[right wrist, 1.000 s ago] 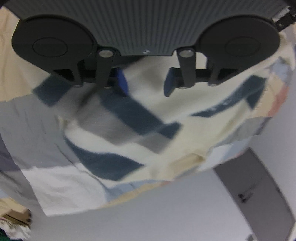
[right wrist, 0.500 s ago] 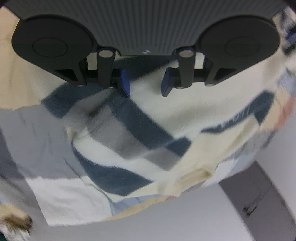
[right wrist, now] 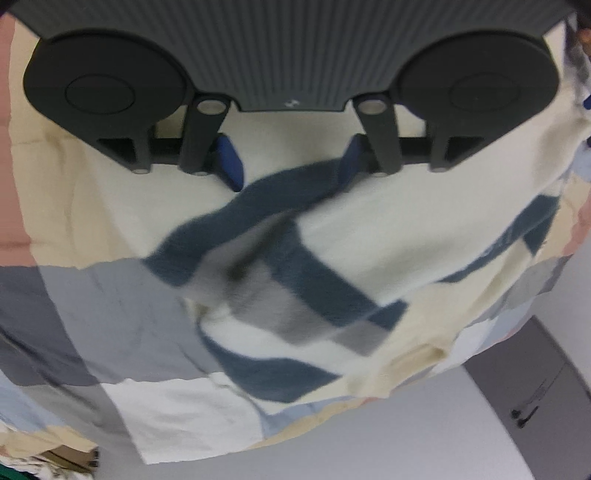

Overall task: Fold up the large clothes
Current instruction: 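Grasp the cream sleeve with the left gripper and lift it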

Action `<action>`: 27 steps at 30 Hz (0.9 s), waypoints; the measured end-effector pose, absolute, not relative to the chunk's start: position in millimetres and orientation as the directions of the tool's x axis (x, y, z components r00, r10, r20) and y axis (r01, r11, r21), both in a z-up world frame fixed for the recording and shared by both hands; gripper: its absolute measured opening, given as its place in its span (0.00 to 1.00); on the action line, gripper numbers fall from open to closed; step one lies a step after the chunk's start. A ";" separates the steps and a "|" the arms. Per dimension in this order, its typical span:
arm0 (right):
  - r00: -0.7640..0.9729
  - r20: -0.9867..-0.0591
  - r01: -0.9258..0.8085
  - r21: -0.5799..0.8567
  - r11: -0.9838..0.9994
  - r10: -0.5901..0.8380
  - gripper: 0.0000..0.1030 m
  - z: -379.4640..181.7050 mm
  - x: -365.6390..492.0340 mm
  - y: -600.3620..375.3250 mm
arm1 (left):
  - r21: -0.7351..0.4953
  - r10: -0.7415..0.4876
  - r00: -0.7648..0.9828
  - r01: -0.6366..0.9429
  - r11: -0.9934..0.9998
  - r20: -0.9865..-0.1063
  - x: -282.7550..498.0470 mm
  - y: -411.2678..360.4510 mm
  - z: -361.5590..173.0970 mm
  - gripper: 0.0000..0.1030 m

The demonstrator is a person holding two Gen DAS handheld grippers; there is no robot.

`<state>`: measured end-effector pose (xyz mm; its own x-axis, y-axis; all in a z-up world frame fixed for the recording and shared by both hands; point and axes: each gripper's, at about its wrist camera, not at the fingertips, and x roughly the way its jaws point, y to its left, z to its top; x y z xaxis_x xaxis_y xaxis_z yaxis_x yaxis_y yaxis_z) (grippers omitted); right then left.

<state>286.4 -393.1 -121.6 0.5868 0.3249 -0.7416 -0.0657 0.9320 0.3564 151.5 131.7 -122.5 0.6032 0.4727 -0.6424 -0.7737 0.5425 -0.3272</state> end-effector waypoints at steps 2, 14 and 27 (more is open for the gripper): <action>0.576 -0.751 -0.050 0.360 0.932 0.322 0.63 -125.2 288.5 -393.5 | -0.325 0.481 0.586 -0.790 0.520 -0.652 155.1 142.2 -125.8 0.83; 0.599 -0.749 -0.140 0.249 0.958 0.282 0.76 -127.7 293.0 -372.0 | -0.289 0.505 0.526 -0.831 0.475 -0.684 186.8 176.3 -142.6 0.77; 0.640 -0.716 -0.218 0.179 0.959 0.279 0.76 -120.7 284.2 -364.8 | -0.228 0.614 0.544 -0.825 0.518 -0.572 165.1 171.2 -115.5 0.19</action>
<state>284.2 -364.8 -120.7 0.6402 0.2792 -0.7157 -0.2179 0.9594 0.1793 165.1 171.2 -115.5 0.5439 0.6142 -0.5717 -0.8246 0.5176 -0.2283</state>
